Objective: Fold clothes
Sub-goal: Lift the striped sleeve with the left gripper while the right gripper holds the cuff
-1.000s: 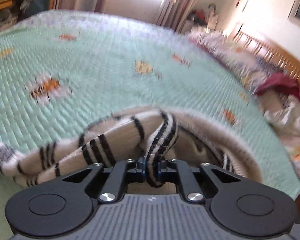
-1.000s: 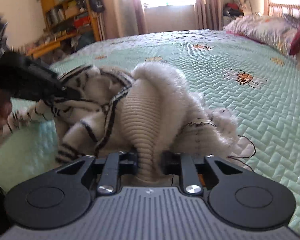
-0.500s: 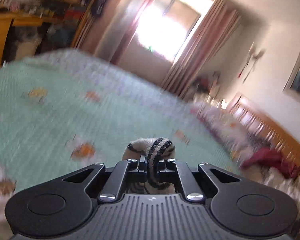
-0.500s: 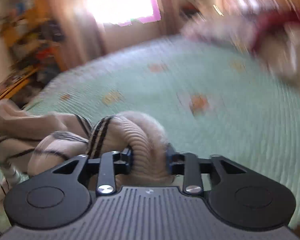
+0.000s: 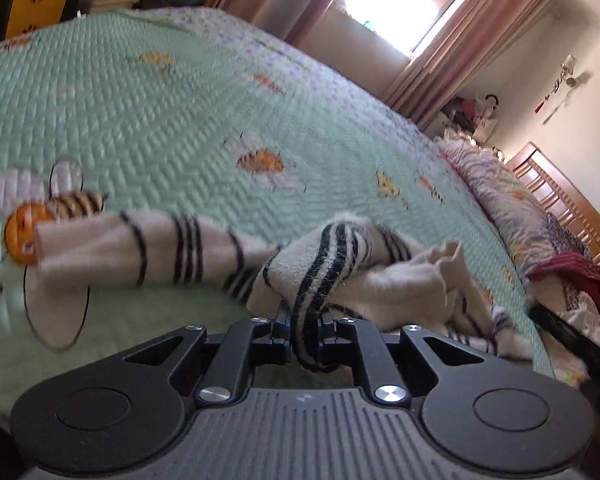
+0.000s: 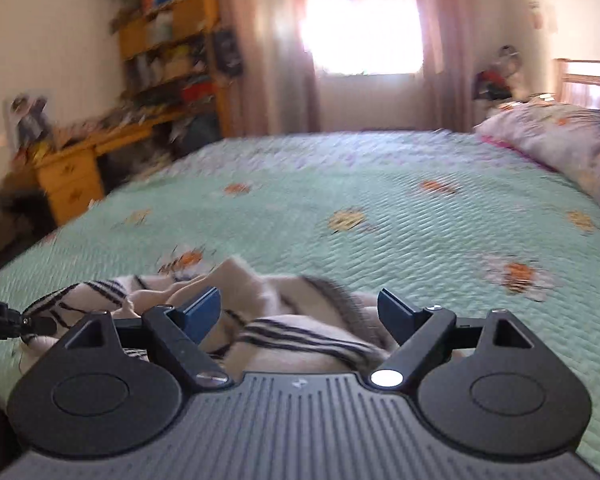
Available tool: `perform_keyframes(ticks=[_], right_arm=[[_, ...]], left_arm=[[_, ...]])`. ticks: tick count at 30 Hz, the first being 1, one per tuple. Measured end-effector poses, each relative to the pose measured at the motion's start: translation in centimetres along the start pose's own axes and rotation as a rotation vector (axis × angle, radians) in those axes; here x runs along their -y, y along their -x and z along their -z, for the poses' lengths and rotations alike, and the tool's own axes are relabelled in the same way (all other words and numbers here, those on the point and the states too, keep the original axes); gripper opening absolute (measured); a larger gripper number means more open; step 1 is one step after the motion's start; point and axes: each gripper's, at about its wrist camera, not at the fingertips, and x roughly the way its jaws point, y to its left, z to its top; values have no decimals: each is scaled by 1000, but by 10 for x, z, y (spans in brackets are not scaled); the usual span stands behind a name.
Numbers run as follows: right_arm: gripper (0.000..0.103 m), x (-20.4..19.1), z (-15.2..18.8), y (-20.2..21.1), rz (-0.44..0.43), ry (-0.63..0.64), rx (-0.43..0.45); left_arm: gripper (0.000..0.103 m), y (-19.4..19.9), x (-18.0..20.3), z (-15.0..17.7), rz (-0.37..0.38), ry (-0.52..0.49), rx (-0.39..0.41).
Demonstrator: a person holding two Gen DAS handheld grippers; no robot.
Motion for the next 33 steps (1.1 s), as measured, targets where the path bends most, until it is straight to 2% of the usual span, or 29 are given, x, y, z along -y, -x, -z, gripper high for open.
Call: perform_keyframes(ticks=[3,6,7,8,9,11,12,14,16,18,19,20,23,27,30,33], right_arm=[[86,-10,-7,-43,-32,65,-114],[82,-23,-7,-86,-58,159,-236],[60,-24,-2,-98,-72,177,-282],[19,-24,2,-104,-84,168,-320],[12,-23,5,-109,-95,151,-354],[11,-27,10,-95,-120,123,-313],[11,-28,9,-81,-143,104,-278],[9,-35,0,-48,-176,98,-193],[9,-42,-9,-15,-207,100,-105],[9,-58,-20,23,-296,144,18],[9,-64,-21,39,-321,172,65],[9,-70,-20,53,-334,200,104],[9,-68,-7,58,-294,203,82],[9,-54,11,58,-275,101,49],[9,-56,14,58,-279,93,65],[9,-55,13,59,-284,76,79]], left_arm=[[14,3,-10,5,-9,13,-2],[21,8,-14,5,-23,14,10],[23,11,-15,5,-27,6,17],[24,14,-15,5,-29,-6,25],[27,18,-15,5,-28,-19,34],[46,22,-13,5,-29,-45,48],[50,24,-11,4,-29,-57,55],[51,27,-6,4,-20,-86,66],[51,30,7,6,22,-144,83],[58,34,24,11,67,-230,102],[65,35,31,14,84,-276,107],[67,36,37,18,96,-324,109],[67,36,54,32,145,-450,94],[70,31,71,57,190,-601,45],[70,19,86,80,143,-750,30],[70,7,95,98,53,-884,74]])
